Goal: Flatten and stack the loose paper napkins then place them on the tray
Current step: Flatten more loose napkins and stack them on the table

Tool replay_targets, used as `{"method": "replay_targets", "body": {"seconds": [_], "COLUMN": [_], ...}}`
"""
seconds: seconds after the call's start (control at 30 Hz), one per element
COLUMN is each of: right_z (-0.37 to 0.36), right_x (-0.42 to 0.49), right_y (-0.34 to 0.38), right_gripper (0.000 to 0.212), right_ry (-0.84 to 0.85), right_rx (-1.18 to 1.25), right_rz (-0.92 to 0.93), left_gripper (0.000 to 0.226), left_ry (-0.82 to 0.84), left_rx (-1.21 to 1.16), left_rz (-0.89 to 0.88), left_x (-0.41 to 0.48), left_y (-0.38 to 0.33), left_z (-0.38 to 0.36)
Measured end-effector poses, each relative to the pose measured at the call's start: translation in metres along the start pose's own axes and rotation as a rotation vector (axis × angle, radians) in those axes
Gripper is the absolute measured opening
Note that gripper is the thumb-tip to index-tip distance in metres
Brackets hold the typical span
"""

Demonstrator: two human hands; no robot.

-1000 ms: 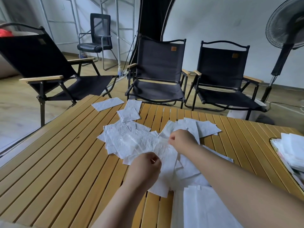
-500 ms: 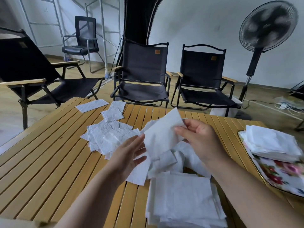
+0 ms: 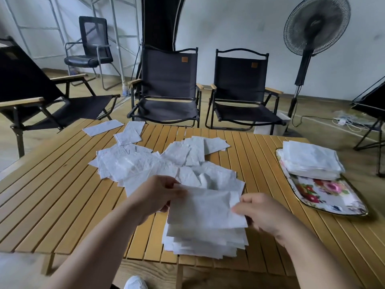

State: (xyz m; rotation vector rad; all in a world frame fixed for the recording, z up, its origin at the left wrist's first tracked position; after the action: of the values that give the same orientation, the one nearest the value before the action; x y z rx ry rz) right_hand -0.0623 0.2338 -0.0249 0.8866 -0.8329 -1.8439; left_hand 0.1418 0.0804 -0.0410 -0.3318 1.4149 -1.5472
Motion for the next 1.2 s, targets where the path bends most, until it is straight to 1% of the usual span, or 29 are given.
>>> {"method": "replay_targets", "body": {"seconds": [0.1, 0.2, 0.27, 0.3, 0.33, 0.37, 0.43, 0.5, 0.53, 0.6, 0.7, 0.77, 0.83, 0.9, 0.93, 1.0, 1.03, 1.1, 1.17, 1.2], "right_z": [-0.002, -0.004, 0.0, 0.004, 0.008, 0.012, 0.017, 0.018, 0.018, 0.017, 0.016, 0.016, 0.017, 0.018, 0.018, 0.018, 0.017, 0.013, 0.008, 0.006], "right_x": [0.004, 0.01, 0.013, 0.015, 0.016, 0.017, 0.019, 0.021, 0.021, 0.021, 0.021, 0.021, 0.019, 0.018, 0.017, 0.017, 0.016, 0.017, 0.017, 0.016], "right_y": [-0.01, -0.016, -0.018, -0.018, -0.017, -0.016, -0.014, -0.015, -0.015, -0.016, -0.016, -0.013, -0.011, -0.008, -0.004, 0.003, 0.007, 0.014, 0.023, 0.027], "right_gripper": [0.021, 0.031, 0.039, 0.042, 0.045, 0.046, 0.045, 0.044, 0.044, 0.044, 0.042, 0.042, 0.043, 0.04, 0.035, 0.02, 0.023, 0.054, 0.082, 0.091], "right_ry": [0.062, 0.095, 0.052, 0.012, -0.03, -0.071, -0.117, -0.12, -0.118, -0.112, -0.112, -0.118, -0.12, -0.126, -0.136, -0.177, -0.197, -0.22, -0.237, -0.232], "right_rx": [-0.101, -0.261, -0.26, -0.257, -0.273, -0.29, -0.286, -0.269, -0.27, -0.281, -0.278, -0.287, -0.294, -0.304, -0.302, -0.272, -0.248, -0.173, -0.099, -0.077], "right_rz": [-0.03, -0.048, -0.066, -0.068, -0.061, -0.049, -0.04, -0.043, -0.043, -0.038, -0.033, -0.026, -0.022, -0.005, 0.016, 0.081, 0.115, 0.21, 0.313, 0.354], "left_gripper": [0.019, 0.018, 0.011, 0.005, 0.005, 0.017, 0.043, 0.06, 0.064, 0.058, 0.033, 0.017, 0.008, 0.005, 0.004, 0.001, 0.003, 0.009, 0.017, 0.021], "left_ry": [-0.031, -0.167, -0.291, -0.35, -0.393, -0.412, -0.377, -0.362, -0.388, -0.471, -0.521, -0.526, -0.541, -0.588, -0.621, -0.674, -0.692, -0.693, -0.637, -0.592], "left_rx": [0.138, 0.271, 0.338, 0.385, 0.46, 0.559, 0.686, 0.705, 0.704, 0.694, 0.714, 0.722, 0.709, 0.674, 0.648, 0.602, 0.575, 0.502, 0.417, 0.367], "left_rz": [-0.025, -0.079, -0.109, -0.104, -0.08, -0.03, 0.098, 0.182, 0.211, 0.25, 0.28, 0.26, 0.207, 0.086, -0.009, -0.228, -0.336, -0.514, -0.616, -0.645], "left_x": [0.002, 0.007, 0.009, 0.01, 0.013, 0.016, 0.024, 0.031, 0.034, 0.038, 0.041, 0.042, 0.04, 0.03, 0.021, 0.0, -0.013, -0.037, -0.056, -0.063], "left_y": [0.011, 0.008, 0.008, 0.012, 0.018, 0.027, 0.048, 0.059, 0.062, 0.062, 0.061, 0.06, 0.052, 0.034, 0.021, -0.007, -0.019, -0.037, -0.046, -0.048], "left_z": [-0.01, -0.001, 0.018, 0.029, 0.039, 0.047, 0.057, 0.06, 0.062, 0.065, 0.067, 0.068, 0.068, 0.066, 0.064, 0.057, 0.052, 0.043, 0.035, 0.032]}}
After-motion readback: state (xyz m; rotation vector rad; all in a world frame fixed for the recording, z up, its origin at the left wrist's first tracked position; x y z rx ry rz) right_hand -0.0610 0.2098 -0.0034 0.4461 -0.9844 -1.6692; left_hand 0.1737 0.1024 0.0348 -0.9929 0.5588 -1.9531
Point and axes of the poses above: each hand's wrist, its own x-axis towards the middle knuckle, its own z-axis out of the back of the hand, y = z × x, the point moved 6 cm from there along x, towards the middle knuckle, and after that the axes turned 10 degrees about z, right-handed, at the moved point
